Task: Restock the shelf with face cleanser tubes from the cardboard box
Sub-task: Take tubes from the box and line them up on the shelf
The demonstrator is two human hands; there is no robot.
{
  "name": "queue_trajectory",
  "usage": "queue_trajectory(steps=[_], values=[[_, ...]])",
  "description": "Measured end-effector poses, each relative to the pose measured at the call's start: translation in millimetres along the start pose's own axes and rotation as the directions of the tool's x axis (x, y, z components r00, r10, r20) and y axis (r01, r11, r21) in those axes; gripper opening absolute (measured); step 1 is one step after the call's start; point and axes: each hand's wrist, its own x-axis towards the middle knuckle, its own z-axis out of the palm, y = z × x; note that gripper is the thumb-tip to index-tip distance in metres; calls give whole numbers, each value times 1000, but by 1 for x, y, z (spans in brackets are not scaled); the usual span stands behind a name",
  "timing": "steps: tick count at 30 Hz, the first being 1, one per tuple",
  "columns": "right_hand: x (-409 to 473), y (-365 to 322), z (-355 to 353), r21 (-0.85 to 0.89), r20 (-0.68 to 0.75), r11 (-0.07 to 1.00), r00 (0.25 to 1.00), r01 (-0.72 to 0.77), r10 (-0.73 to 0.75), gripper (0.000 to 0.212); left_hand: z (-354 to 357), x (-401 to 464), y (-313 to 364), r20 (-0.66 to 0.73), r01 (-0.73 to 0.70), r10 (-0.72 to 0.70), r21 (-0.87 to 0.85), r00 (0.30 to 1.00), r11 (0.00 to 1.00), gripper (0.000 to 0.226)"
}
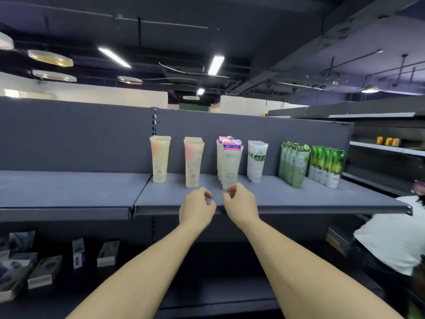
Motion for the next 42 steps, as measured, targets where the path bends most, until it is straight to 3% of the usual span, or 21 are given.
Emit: queue_trajectory(steps=[12, 22, 33, 42], values=[[-84, 83, -78, -103, -31, 971, 976, -216, 214, 34, 57, -83, 34, 287, -102, 106, -28, 952, 994, 17], [-130, 233, -128, -130, 7, 887, 894, -443, 448, 44, 196, -155, 64, 501, -114, 106, -14, 859, 993, 18], [-143, 427, -148, -213, 216, 792, 763, -572, 609, 51, 365, -229, 76, 633, 32, -111, 135, 766, 990, 17], [-217, 523, -70, -251, 441, 683, 547, -686, 712, 46, 434, -302, 4, 709, 134, -366, 362, 603, 922, 13]])
